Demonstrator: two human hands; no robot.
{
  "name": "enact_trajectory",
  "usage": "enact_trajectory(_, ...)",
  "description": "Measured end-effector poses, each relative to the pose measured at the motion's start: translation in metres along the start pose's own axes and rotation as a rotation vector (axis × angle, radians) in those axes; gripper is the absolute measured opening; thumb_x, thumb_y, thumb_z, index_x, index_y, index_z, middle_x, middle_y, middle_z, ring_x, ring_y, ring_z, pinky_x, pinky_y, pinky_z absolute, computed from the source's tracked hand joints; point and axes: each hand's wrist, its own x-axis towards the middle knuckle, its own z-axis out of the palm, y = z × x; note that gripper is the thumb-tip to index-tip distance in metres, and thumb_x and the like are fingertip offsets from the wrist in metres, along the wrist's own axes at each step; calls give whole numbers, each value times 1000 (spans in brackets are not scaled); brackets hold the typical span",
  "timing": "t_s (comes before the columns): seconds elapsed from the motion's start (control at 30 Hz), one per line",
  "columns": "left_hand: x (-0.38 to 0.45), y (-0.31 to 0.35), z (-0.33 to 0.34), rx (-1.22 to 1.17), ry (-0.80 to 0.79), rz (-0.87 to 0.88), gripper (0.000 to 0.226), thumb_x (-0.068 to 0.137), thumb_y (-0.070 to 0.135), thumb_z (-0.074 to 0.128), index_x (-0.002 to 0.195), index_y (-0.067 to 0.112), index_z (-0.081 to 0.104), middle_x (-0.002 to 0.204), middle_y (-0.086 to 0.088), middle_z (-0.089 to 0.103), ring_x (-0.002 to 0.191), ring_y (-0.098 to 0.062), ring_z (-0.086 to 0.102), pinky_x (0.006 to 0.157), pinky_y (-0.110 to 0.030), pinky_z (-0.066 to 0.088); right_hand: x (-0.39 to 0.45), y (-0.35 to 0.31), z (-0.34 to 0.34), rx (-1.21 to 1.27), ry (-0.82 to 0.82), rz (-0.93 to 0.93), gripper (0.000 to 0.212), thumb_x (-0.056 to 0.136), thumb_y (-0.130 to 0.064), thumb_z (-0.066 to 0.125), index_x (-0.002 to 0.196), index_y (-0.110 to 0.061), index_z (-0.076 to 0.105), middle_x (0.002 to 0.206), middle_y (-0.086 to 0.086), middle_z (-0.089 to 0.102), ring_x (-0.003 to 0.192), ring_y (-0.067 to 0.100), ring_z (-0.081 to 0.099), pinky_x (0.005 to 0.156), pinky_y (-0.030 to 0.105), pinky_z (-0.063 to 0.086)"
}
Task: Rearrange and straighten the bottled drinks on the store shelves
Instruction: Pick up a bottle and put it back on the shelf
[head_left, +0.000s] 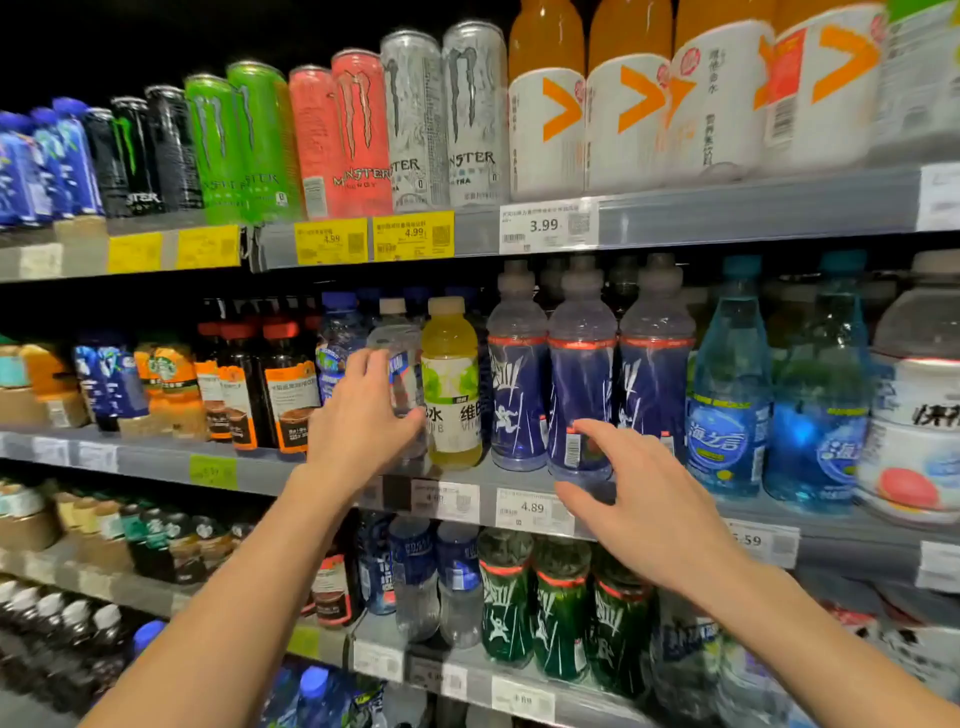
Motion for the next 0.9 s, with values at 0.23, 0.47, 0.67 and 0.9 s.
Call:
enact_trajectory(0.23,51,-3,-3,27,-74,-107,106,69,49,84,147,10,25,142,-12,45,124,-34,51,86,-47,48,16,6,7,7,1,-50,64,92,-52,54,149,-40,27,135,-20,47,127,5,40,87,26,35)
enact_trajectory(0.47,65,-6,2,-46,12,-191,79,58,49,91,108,6,48,117,-14,52,104,-37,56,71,-43,44,16,11,5,9,-5,-62,64,92,-53,53,148,-42,24,138,-22,46,128,5,40,97,32,43)
enact_trajectory(0.67,27,-14,12,-305,277,-98,86,55,29,95,125,13,48,127,-8,48,113,-30,49,87,-37,43,9,11,7,27,-17,-70,64,93,-52,52,149,-41,22,132,-21,47,127,5,41,96,30,42)
enact_trajectory(0.9,-22,4,-4,-537,430,-15,84,58,10,93,130,21,51,124,-2,62,112,-21,56,92,-39,50,-4,9,-8,60,31,-110,65,91,-50,57,147,-41,26,133,-20,50,124,6,43,96,30,41)
